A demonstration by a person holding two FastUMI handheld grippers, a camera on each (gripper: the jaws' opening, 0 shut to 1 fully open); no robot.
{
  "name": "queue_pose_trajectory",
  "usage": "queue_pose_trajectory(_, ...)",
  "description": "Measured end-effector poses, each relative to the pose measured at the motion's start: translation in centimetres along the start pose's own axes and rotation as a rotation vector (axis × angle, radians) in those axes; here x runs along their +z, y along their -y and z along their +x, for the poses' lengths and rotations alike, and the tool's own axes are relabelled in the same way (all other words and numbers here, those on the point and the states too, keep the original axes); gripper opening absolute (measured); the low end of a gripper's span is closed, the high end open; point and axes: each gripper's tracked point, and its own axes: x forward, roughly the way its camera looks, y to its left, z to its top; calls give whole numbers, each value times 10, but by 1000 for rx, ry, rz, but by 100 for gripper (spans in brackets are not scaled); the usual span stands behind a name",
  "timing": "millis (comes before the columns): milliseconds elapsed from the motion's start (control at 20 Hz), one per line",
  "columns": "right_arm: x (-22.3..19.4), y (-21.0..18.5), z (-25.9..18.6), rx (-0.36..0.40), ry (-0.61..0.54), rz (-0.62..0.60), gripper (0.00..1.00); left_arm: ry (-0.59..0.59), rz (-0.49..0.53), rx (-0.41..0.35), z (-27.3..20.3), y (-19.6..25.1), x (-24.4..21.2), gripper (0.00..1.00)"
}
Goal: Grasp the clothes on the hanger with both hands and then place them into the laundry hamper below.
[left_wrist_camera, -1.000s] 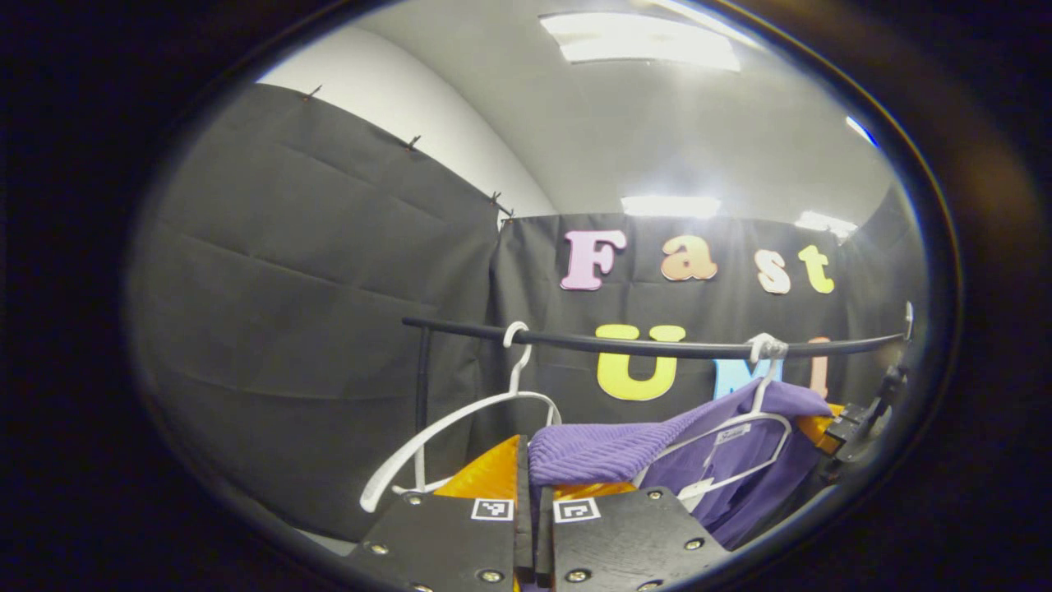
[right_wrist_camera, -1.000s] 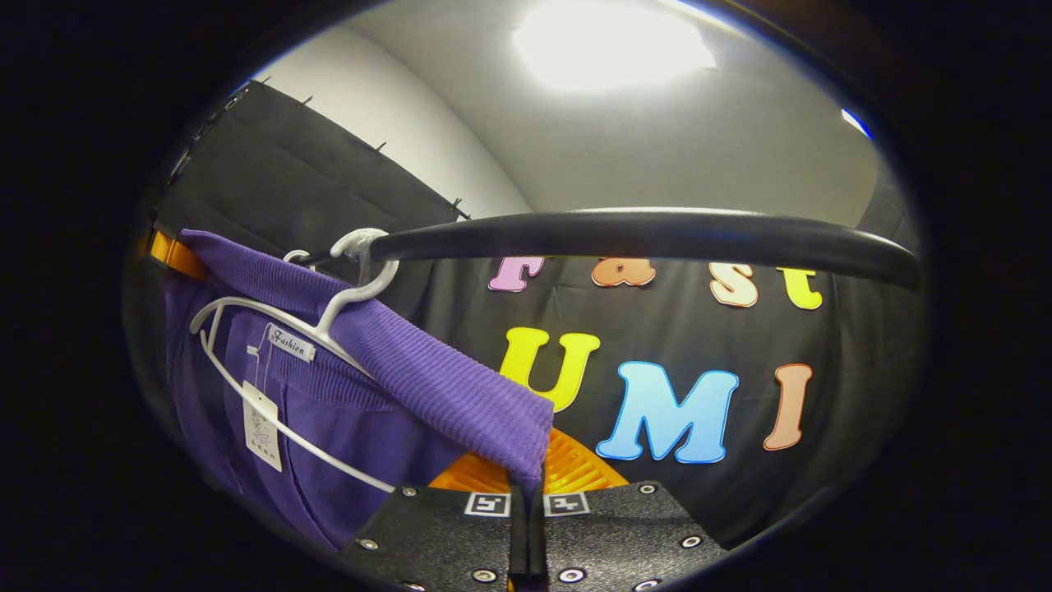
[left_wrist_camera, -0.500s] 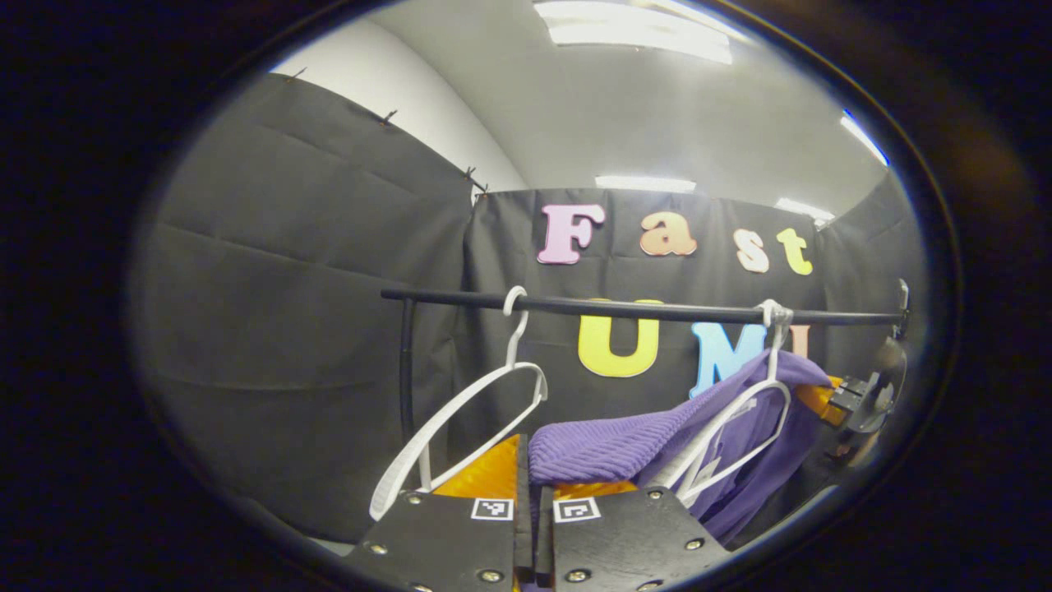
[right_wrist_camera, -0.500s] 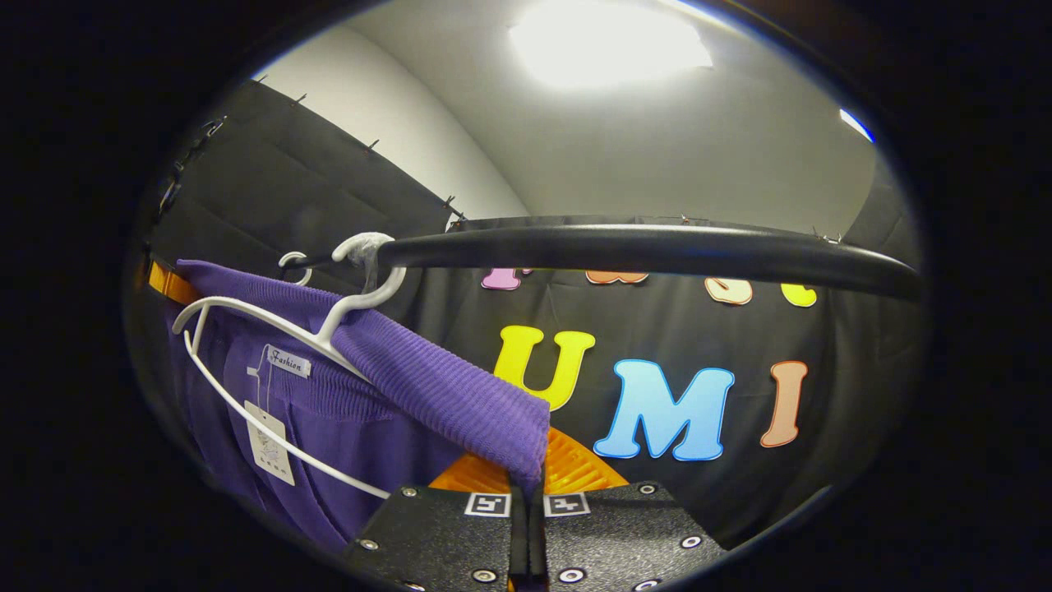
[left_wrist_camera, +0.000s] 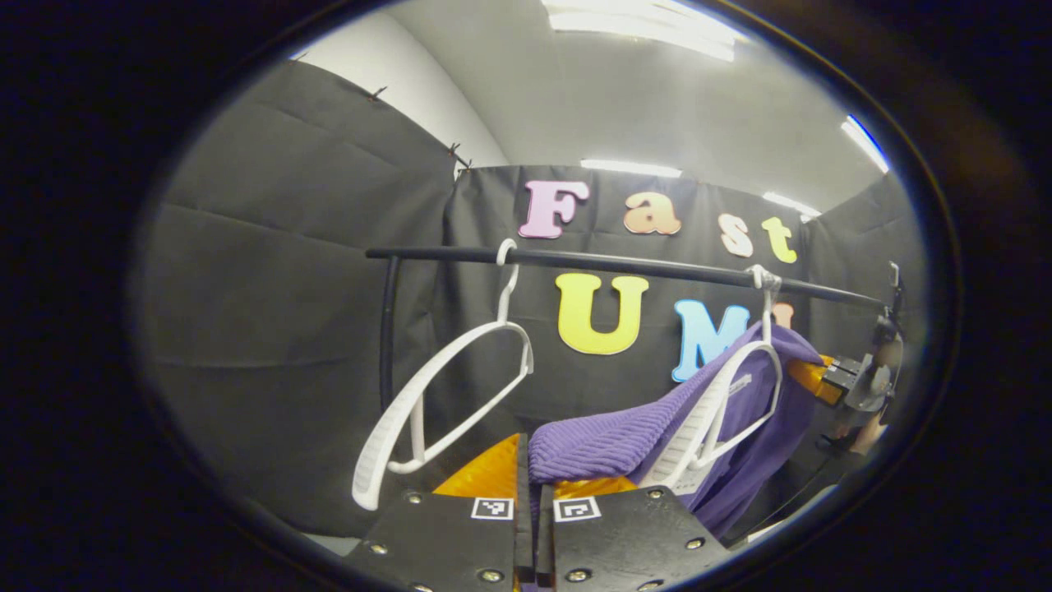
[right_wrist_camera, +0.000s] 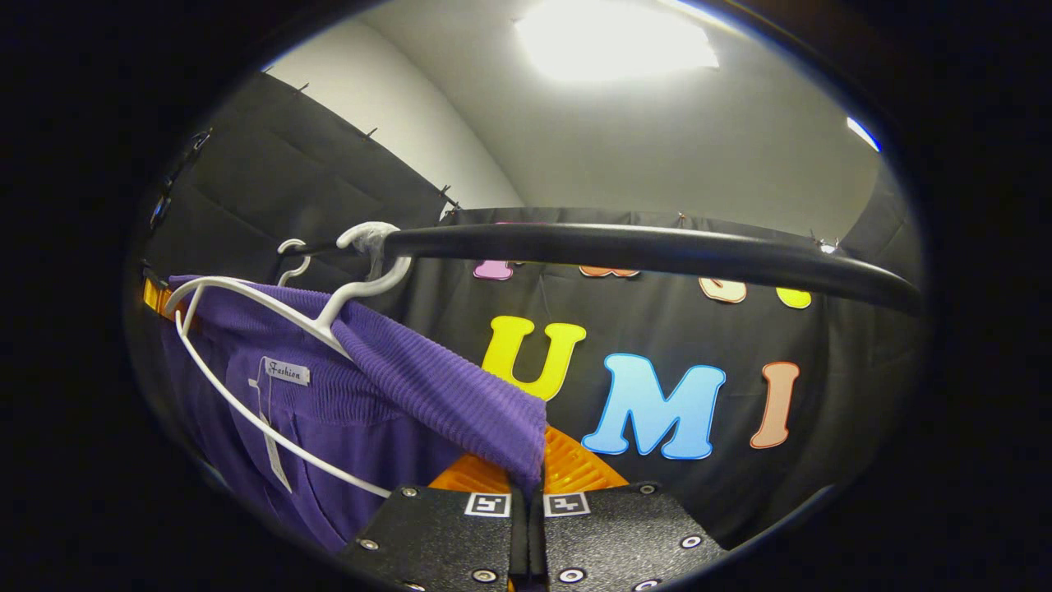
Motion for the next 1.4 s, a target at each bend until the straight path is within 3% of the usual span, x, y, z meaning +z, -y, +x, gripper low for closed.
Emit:
queue_pose_trajectory(300, -13, 10, 2, -14, -16, -28, 0, -16, -64, -22, 2, 17, -39, 3)
queue_pose_trajectory(350, -16, 14, 2, -18, -19, -31, 0, -19, -67, -24, 2, 24, -42, 10)
queue_pose_trajectory(400, -17, 18, 1, -22, -21, -34, 0, -23, -69, -24, 2, 28, -47, 10)
queue_pose_trajectory(550, -19, 26, 1, -37, -15, -55, 0, -31, -80, -18, 2, 38, -54, 9)
queue_pose_trajectory(600, -20, 29, 1, -45, -12, -68, 0, -32, -91, -16, 2, 42, -56, 2)
queue_pose_trajectory(650, -22, 33, 1, -53, -11, -82, 0, -34, -102, -15, 3, 47, -57, 10)
queue_pose_trajectory(900, -38, 55, -3, -91, -27, -133, 0, -57, -41, -28, 9, 73, -68, 10)
queue_pose_trajectory(950, -42, 60, -5, -99, -37, -131, 0, -59, -47, -36, 10, 77, -68, 3)
queue_pose_trajectory(1050, -44, 62, -9, -99, -36, -141, 0, -63, -72, -34, 9, 84, -71, 2)
queue_pose_trajectory(1100, -44, 63, -11, -98, -28, -165, 0, -66, -77, -28, 8, 84, -73, 9)
queue_pose_trajectory(1200, -47, 62, -12, -89, -24, -193, 0, -74, -98, -10, 11, 85, -77, 10)
queue_pose_trajectory(1300, -55, 63, -14, -78, -33, -195, 0, -70, -124, 3, 10, 88, -78, 3)
queue_pose_trajectory(1350, -60, 62, -14, -70, -35, -192, 0, -66, -127, 9, 10, 89, -78, 10)
queue_pose_trajectory(1400, -63, 62, -16, -65, -35, -198, 0, -64, -126, 16, 9, 91, -77, 9)
